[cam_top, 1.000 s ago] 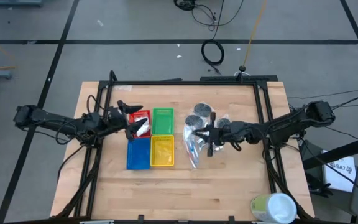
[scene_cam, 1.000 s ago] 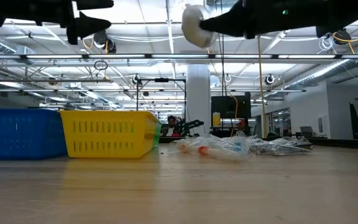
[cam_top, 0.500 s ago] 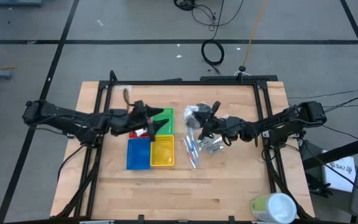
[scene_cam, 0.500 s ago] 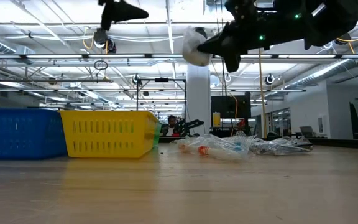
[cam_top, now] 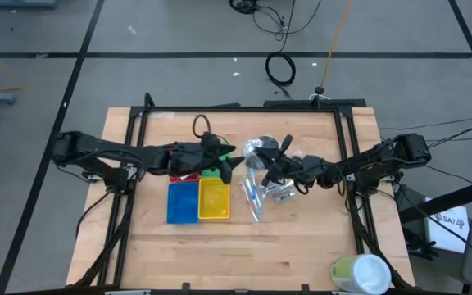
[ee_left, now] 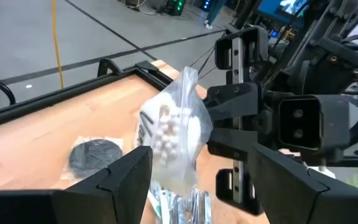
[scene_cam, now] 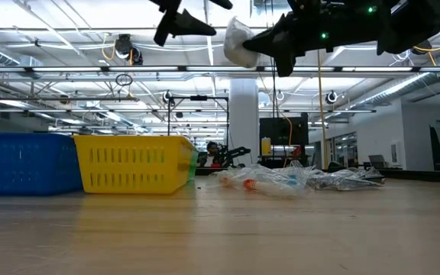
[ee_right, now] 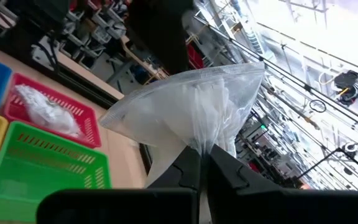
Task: Pick & Place Travel size toiletries
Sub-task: Put the white cotton pack into the red bin
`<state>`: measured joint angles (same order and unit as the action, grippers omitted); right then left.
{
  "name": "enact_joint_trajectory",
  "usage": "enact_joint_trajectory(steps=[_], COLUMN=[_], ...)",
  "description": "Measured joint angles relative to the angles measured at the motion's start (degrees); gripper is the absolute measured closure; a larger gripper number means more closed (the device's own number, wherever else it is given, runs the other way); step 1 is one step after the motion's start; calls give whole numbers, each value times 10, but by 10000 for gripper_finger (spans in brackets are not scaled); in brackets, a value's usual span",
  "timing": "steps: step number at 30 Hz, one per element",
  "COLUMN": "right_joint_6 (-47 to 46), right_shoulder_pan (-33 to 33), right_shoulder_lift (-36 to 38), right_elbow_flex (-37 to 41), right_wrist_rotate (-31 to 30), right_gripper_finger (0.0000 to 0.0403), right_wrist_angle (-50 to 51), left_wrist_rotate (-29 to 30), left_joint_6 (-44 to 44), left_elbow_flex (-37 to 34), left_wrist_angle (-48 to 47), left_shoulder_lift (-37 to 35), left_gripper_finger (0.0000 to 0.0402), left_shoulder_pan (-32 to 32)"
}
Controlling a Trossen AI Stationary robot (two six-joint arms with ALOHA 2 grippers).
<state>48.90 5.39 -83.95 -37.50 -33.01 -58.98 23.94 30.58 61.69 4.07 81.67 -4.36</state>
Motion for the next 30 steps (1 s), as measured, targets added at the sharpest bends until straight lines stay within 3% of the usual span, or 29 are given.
enact_joint_trajectory(steps=[21,30], right_joint_6=[-12,-17], right_shoulder_pan=[0,-1], right_shoulder_lift=[0,0], right_elbow_flex=[0,0], right_wrist_rotate=[1,8], right_gripper_finger=[403,403], right_wrist_angle=[2,9], left_wrist_rotate=[-17,-65], left_joint_6=[-6,-12], left_elbow_flex=[10,10], left_wrist_angle=[10,59], left_shoulder_lift=[44,74], left_gripper_finger=[147,235], left_shoulder_pan=[41,53])
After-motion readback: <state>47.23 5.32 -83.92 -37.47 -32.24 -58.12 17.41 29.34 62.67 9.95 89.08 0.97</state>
